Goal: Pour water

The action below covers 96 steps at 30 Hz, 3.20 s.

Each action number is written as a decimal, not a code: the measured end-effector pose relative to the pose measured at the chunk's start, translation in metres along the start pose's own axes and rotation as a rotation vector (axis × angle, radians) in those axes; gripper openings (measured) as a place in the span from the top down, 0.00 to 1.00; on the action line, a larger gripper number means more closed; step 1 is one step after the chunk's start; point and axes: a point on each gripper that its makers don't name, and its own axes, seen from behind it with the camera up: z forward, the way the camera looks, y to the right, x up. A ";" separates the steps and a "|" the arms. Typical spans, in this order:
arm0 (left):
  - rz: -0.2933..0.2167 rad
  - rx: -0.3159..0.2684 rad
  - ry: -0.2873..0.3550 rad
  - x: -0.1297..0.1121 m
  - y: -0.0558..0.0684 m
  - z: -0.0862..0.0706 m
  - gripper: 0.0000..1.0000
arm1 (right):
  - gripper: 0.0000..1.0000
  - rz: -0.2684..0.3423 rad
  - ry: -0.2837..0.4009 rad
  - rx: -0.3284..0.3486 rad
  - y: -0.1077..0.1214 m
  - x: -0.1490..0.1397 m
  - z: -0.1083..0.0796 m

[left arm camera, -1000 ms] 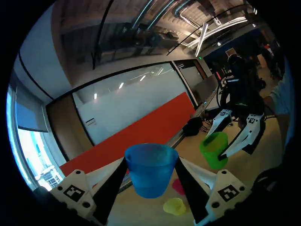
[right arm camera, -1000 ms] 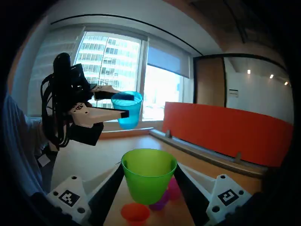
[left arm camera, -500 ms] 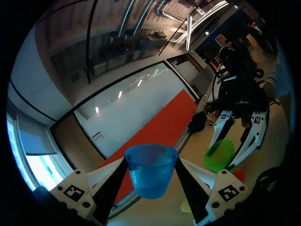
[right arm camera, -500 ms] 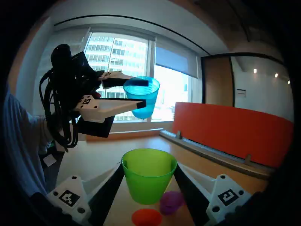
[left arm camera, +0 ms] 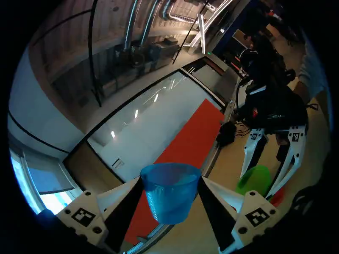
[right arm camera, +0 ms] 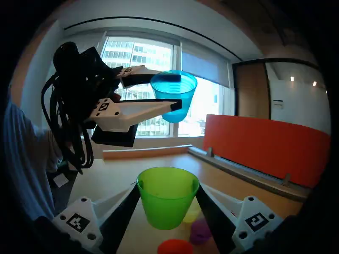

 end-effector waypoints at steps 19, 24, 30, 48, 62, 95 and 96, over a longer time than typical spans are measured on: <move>0.161 0.031 0.010 0.013 -0.007 0.005 0.14 | 0.08 0.009 0.004 0.010 0.002 -0.002 0.009; 0.187 0.036 0.006 0.014 -0.009 0.005 0.14 | 0.09 0.010 0.006 0.013 0.003 -0.002 0.008; 0.216 0.040 0.007 0.015 -0.010 0.006 0.14 | 0.09 0.002 0.004 0.010 0.004 -0.002 0.006; 0.303 0.053 0.014 0.026 -0.015 0.005 0.13 | 0.09 0.002 0.013 0.002 0.010 0.004 0.005; 0.383 0.064 0.013 0.031 -0.020 0.004 0.13 | 0.09 -0.003 0.021 -0.005 0.013 0.007 0.005; 0.544 0.073 0.031 0.050 -0.024 0.001 0.13 | 0.09 -0.022 0.032 -0.020 0.021 0.012 0.002; 0.548 0.072 0.031 0.050 -0.023 0.001 0.13 | 0.09 -0.022 0.032 -0.021 0.021 0.012 0.003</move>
